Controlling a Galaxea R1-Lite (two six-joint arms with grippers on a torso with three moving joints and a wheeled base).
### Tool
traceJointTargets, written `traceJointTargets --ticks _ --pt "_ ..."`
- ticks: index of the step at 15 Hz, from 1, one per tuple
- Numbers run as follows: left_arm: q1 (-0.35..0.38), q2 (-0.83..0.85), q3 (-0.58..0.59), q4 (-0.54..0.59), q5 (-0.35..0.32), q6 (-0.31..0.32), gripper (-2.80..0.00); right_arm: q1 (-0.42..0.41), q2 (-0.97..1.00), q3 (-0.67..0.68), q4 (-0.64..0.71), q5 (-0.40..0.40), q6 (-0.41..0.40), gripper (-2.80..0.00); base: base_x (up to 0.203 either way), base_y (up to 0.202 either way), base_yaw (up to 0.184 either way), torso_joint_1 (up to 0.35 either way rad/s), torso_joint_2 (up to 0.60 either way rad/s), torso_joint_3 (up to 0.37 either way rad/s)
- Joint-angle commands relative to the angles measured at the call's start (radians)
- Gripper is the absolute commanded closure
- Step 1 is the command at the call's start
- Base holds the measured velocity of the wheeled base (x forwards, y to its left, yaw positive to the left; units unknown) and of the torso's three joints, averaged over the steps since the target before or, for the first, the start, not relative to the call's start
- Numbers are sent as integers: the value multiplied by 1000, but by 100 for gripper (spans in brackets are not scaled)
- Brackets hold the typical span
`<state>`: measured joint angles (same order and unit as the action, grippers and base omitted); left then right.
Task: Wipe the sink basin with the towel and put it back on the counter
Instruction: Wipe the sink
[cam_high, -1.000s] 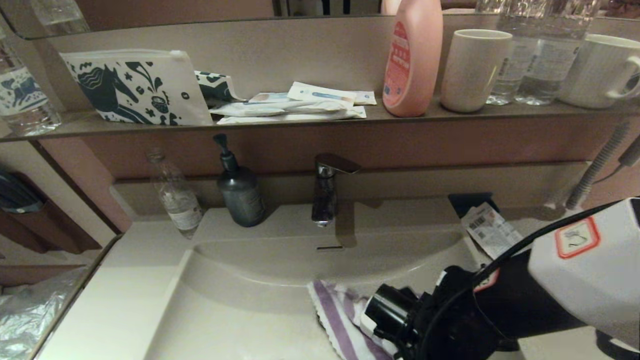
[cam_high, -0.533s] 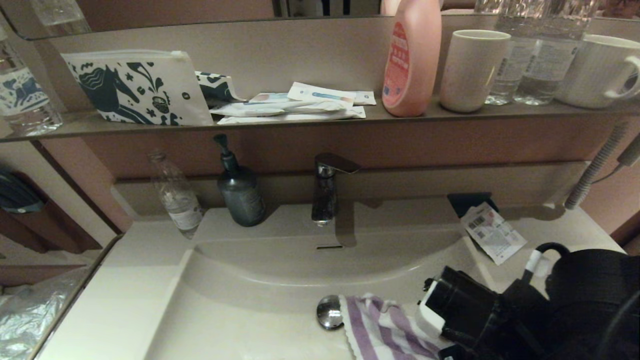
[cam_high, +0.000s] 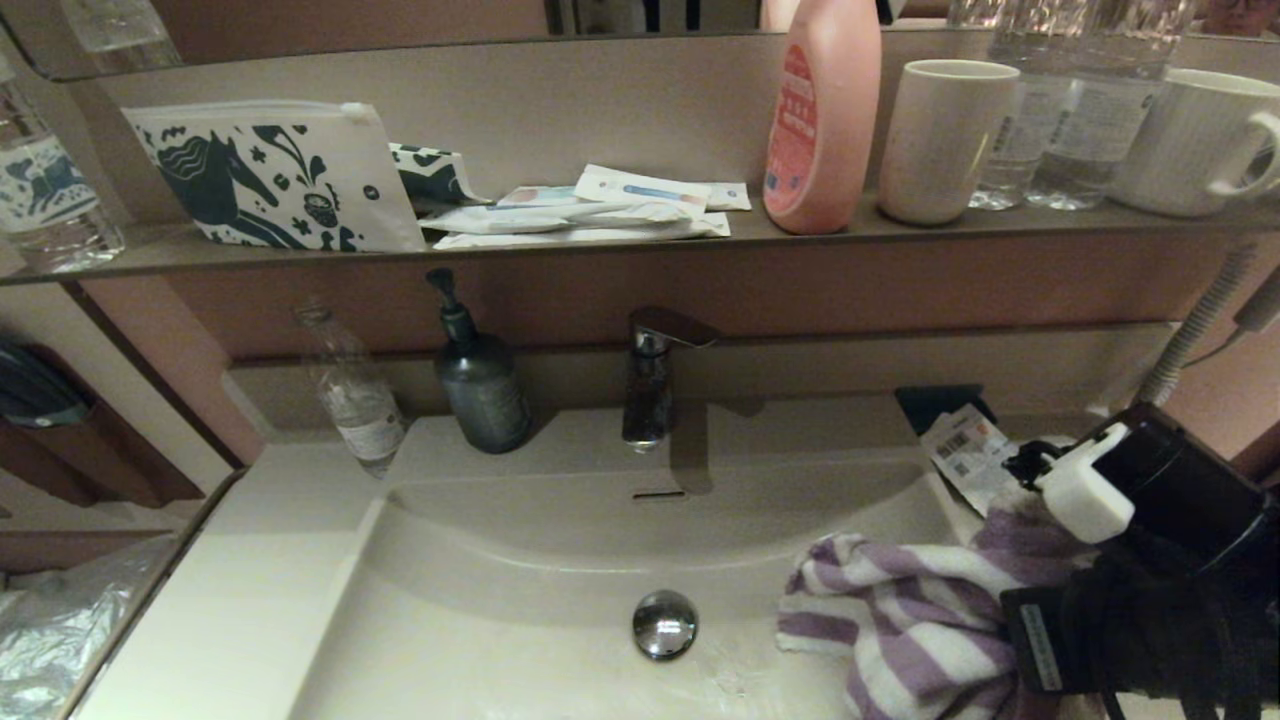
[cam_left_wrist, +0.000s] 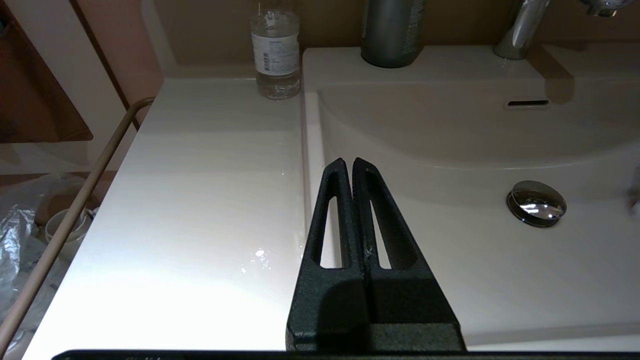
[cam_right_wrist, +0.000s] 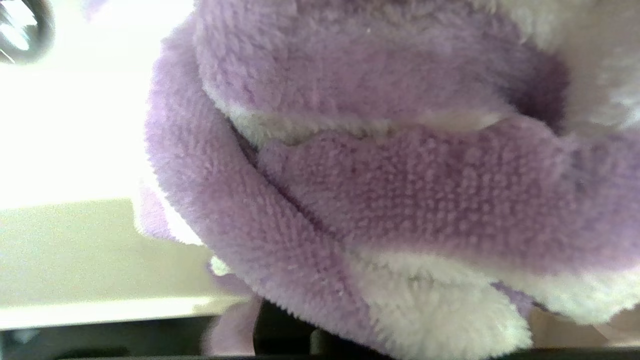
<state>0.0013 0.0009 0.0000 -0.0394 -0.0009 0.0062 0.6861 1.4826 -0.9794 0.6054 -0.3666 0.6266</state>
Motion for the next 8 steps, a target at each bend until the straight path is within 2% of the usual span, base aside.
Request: traceJointTargets --ticks 1,3,5,8 --pt "0 1 0 -1 -1 0 0 -32 -68 -1 -3 -2 -15 0 0 0 0 0 0 0" --pt "0 1 0 -1 -1 0 0 -69 -73 -5 -38 -3 -25 0 0 0 0 0 0 0" --pt "0 1 0 -1 -1 0 0 -80 -67 -5 -143 -1 -25 0 0 0 0 0 0 0" --pt "0 1 0 -1 -1 0 0 -101 -72 -5 -126 -2 -52 0 0 0 0 0 0 0"
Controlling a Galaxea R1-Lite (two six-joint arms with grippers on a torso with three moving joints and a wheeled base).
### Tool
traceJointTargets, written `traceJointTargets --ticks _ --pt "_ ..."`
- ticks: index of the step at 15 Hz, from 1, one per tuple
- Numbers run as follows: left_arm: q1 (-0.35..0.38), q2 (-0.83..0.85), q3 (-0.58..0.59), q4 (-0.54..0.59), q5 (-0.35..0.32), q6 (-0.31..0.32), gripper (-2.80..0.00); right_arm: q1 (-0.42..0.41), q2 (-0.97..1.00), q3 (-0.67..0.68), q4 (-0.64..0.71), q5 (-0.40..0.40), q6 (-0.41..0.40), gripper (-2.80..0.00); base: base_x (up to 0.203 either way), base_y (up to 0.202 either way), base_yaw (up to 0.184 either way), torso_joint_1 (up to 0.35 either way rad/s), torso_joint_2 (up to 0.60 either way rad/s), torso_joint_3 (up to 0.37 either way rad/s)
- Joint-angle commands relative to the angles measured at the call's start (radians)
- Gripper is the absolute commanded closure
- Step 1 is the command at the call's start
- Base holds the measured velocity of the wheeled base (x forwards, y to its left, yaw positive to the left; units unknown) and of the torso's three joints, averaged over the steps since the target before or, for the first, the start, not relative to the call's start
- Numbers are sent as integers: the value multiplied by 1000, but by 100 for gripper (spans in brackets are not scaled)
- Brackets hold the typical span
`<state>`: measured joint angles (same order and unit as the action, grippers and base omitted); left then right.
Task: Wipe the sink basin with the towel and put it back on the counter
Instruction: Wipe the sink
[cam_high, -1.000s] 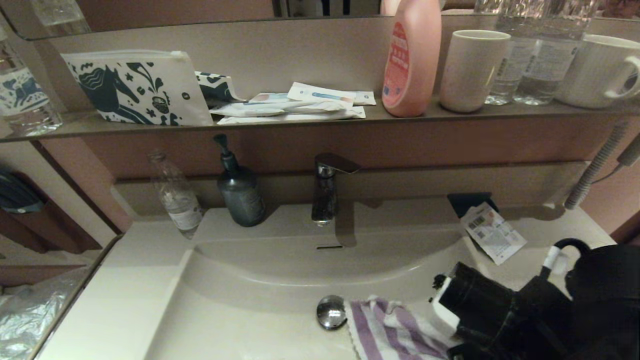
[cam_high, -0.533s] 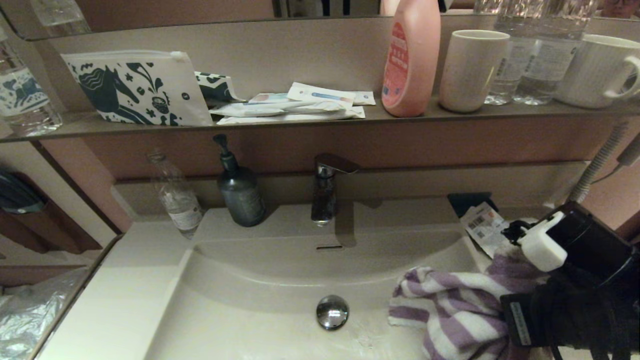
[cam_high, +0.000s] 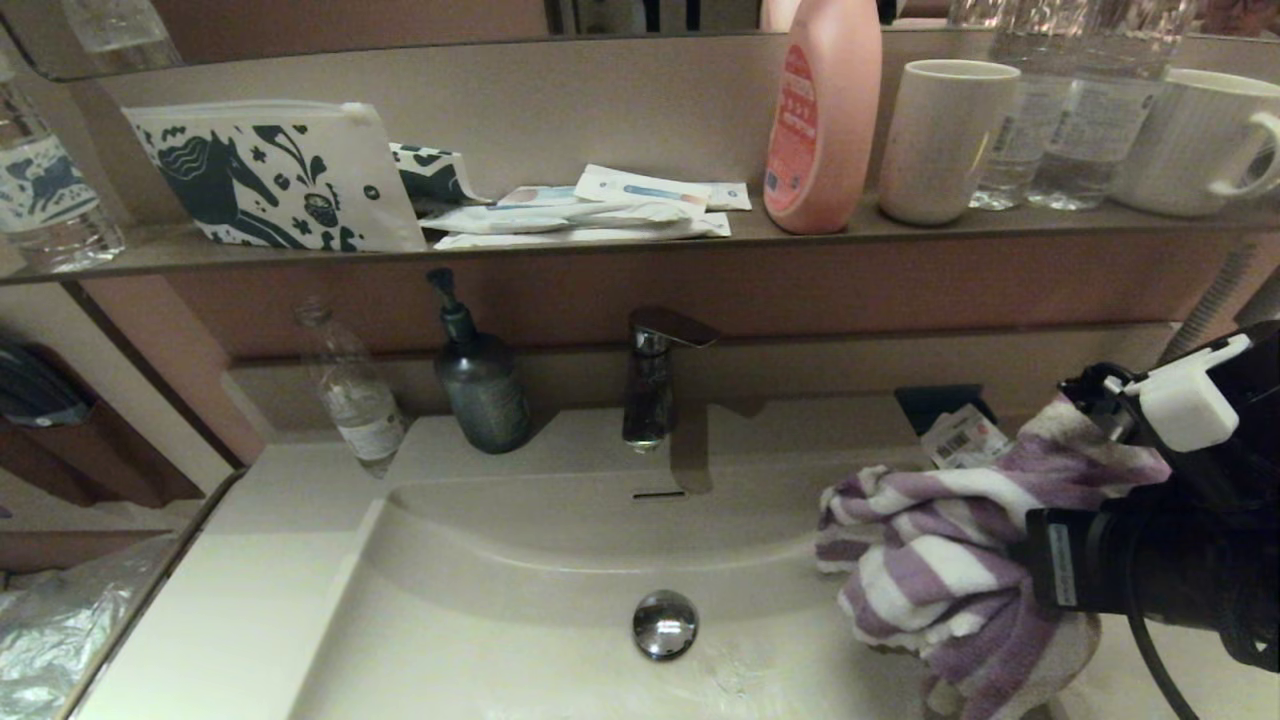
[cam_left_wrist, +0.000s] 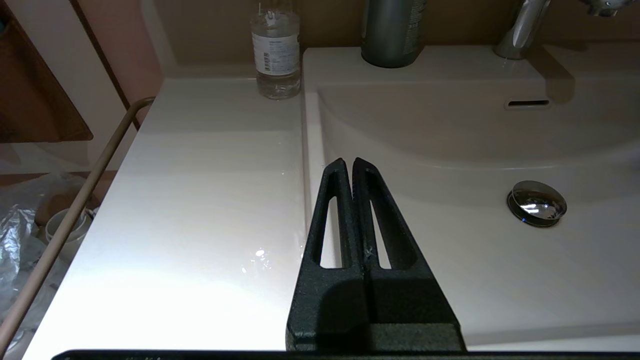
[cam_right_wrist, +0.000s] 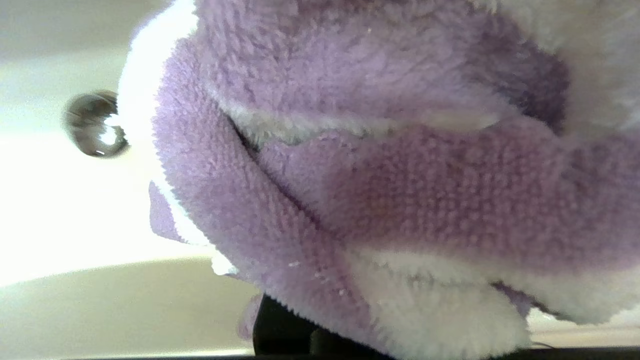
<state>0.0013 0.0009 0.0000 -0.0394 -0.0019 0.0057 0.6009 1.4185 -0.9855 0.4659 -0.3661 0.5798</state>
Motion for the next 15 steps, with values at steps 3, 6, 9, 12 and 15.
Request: traceJointTargets --ticks 3,6,9,12,15 --pt "0 1 0 -1 0 0 0 -187 -13 0 64 -3 -60 0 0 0 0 0 0 0" --pt "0 1 0 -1 1 0 0 -394 -7 7 111 -1 -157 0 0 0 0 0 0 0" --pt "0 1 0 -1 0 0 0 -526 1 69 118 11 -257 0 0 0 0 0 0 0" --pt "0 1 0 -1 0 0 0 -531 16 171 117 17 -293 0 0 0 0 0 0 0" --pt "0 1 0 -1 0 0 0 -526 44 259 101 15 -306 0 0 0 0 0 0 0"
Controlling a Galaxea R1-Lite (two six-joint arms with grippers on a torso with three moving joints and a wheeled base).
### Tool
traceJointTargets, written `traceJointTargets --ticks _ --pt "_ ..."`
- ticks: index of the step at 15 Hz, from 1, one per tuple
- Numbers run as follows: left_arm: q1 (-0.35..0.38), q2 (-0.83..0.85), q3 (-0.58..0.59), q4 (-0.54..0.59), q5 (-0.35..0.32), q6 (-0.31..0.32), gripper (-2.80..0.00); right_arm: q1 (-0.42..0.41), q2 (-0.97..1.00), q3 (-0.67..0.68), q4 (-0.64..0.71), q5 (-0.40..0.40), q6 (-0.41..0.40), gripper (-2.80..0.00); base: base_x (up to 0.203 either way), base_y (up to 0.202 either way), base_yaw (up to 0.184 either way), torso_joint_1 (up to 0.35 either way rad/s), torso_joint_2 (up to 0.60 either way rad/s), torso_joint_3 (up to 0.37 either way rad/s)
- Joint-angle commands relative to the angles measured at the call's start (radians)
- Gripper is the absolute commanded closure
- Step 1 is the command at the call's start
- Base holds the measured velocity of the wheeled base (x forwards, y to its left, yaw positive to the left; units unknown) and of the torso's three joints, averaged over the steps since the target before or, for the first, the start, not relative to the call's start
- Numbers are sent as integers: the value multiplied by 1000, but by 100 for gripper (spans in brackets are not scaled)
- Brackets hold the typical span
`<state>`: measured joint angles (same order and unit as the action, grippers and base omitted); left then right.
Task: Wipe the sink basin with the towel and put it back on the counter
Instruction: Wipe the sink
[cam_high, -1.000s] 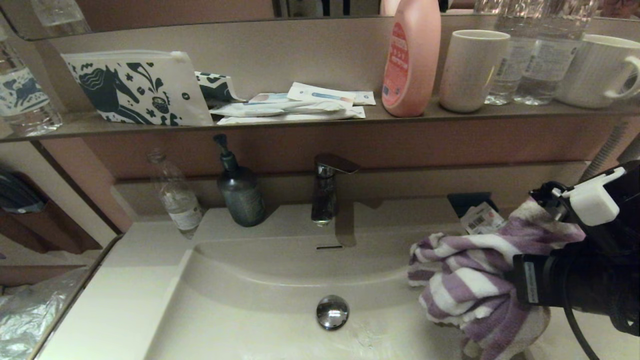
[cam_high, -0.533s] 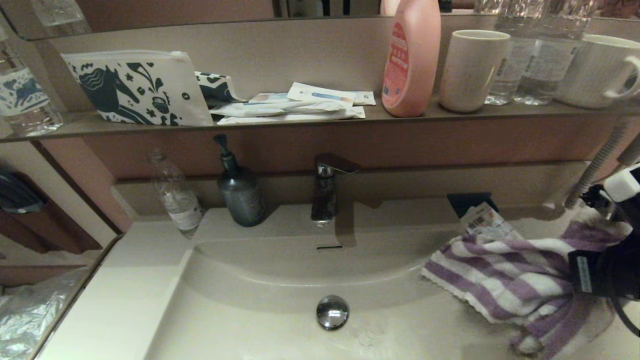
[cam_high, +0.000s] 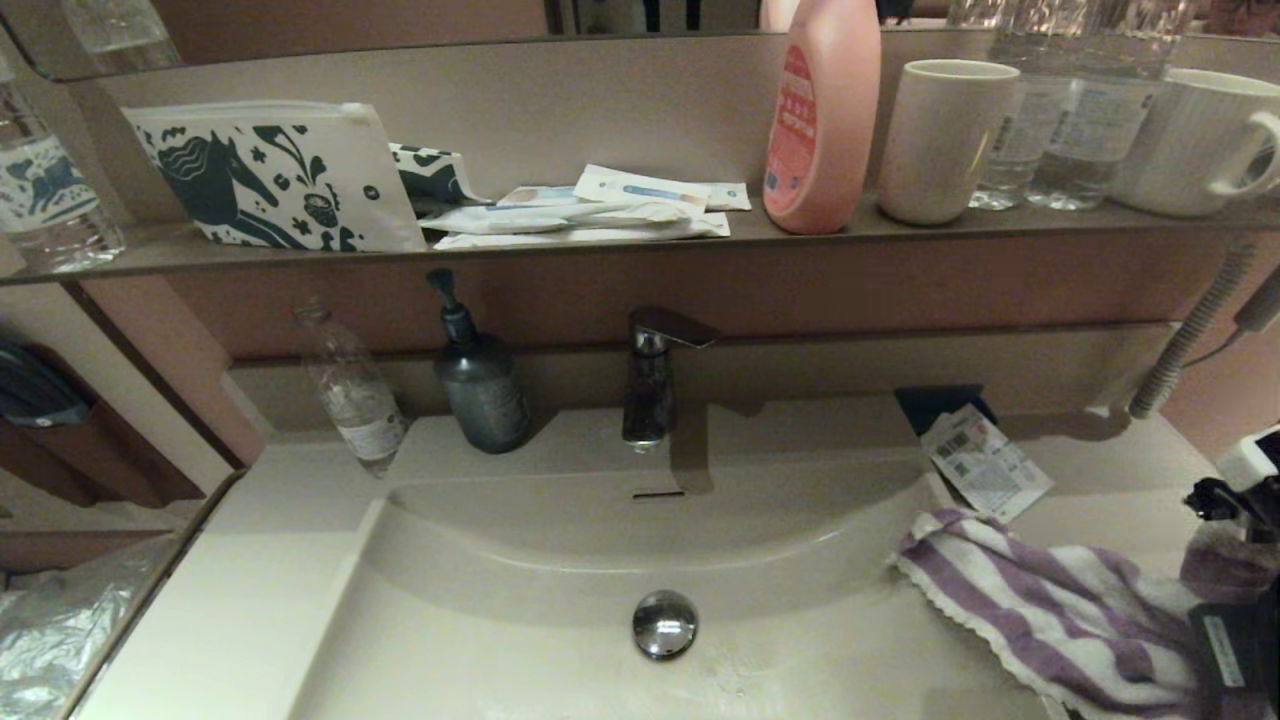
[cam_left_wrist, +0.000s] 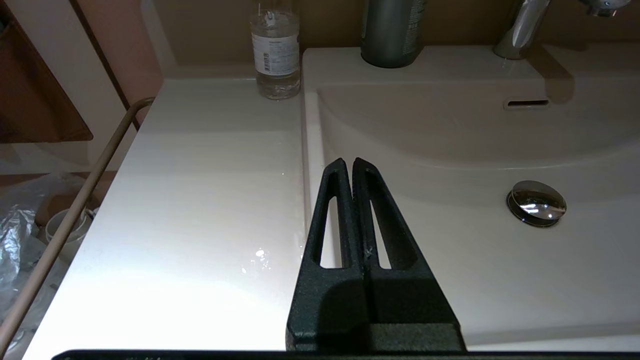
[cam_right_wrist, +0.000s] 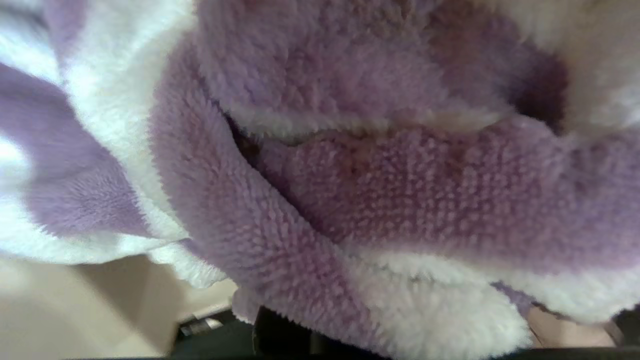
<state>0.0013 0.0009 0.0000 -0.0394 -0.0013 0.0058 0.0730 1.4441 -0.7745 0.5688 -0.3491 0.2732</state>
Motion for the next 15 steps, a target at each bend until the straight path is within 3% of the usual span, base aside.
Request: traceJointTargets --ticks 1,6,8,11,15 --pt "0 1 0 -1 0 0 0 2 24 84 -15 -1 0 0 0 0 0 0 0 0" --pt "0 1 0 -1 0 0 0 -5 143 239 -229 4 1 0 0 0 0 0 0 0" --pt "0 1 0 -1 0 0 0 -20 168 252 -303 94 -7 0 0 0 0 0 0 0" --pt "0 1 0 -1 0 0 0 -91 181 250 -390 268 -84 0 0 0 0 0 0 0" --pt "0 1 0 -1 0 0 0 -130 240 216 -522 378 -106 0 0 0 0 0 0 0"
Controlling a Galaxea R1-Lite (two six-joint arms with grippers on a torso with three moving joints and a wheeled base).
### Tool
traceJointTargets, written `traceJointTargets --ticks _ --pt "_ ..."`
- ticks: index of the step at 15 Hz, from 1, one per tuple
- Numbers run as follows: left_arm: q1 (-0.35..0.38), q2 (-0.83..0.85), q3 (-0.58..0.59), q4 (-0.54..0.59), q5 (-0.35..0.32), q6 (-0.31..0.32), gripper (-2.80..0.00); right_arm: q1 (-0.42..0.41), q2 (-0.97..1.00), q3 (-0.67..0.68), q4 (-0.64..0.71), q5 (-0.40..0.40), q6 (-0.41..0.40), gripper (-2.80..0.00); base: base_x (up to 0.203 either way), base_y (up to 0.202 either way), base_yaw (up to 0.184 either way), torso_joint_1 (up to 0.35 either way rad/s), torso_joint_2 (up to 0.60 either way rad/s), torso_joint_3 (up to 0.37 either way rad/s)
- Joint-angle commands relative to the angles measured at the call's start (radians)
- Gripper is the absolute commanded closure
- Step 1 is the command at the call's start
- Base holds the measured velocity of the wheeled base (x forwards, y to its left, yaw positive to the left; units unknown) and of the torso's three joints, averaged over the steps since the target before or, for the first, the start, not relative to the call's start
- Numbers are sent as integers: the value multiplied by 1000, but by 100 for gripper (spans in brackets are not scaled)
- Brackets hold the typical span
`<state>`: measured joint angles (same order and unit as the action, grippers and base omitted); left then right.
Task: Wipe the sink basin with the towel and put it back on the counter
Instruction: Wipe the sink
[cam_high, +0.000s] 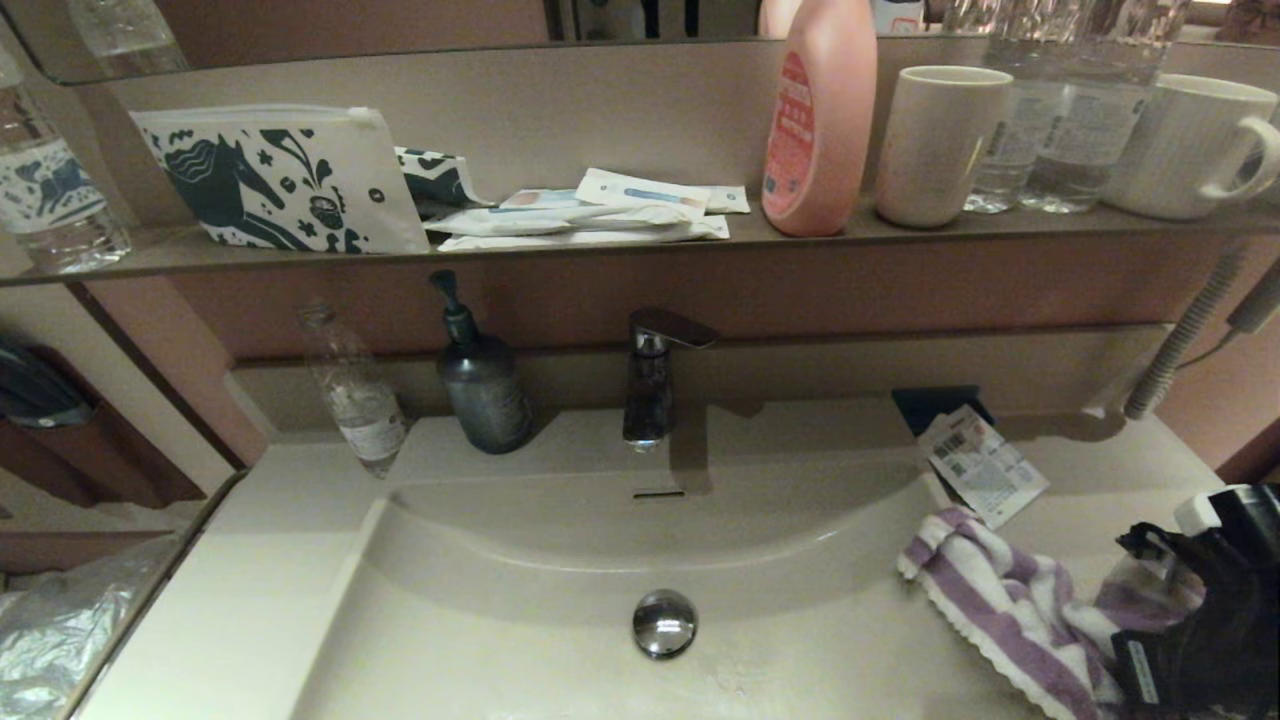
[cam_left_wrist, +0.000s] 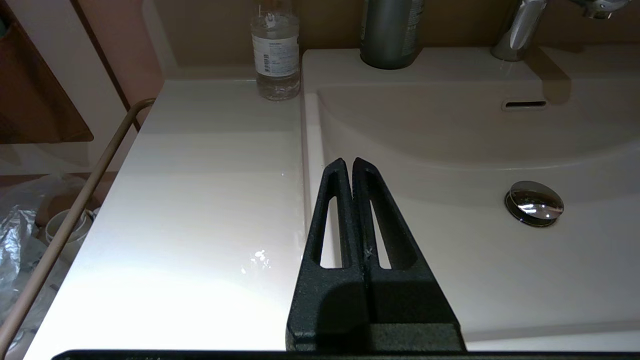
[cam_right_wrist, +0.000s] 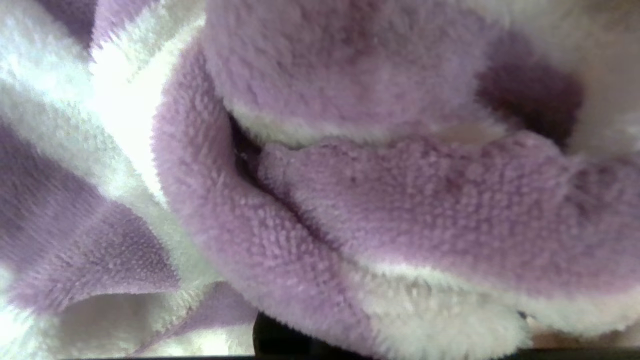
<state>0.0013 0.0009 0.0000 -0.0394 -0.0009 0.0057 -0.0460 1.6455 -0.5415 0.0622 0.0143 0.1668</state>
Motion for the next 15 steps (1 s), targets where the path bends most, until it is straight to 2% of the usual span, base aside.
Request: traceJointTargets --ticks 1,6,8,15 --pt "0 1 0 -1 -1 0 0 -14 59 -36 -20 23 1 0 0 0 0 0 0 0" --pt "0 1 0 -1 -1 1 0 -55 179 -188 -55 71 10 0 0 0 0 0 0 0" --pt "0 1 0 -1 -1 0 0 -58 228 -239 -83 73 36 0 0 0 0 0 0 0" --pt "0 1 0 -1 -1 0 0 7 340 -393 -90 62 150 0 0 0 0 0 0 0"
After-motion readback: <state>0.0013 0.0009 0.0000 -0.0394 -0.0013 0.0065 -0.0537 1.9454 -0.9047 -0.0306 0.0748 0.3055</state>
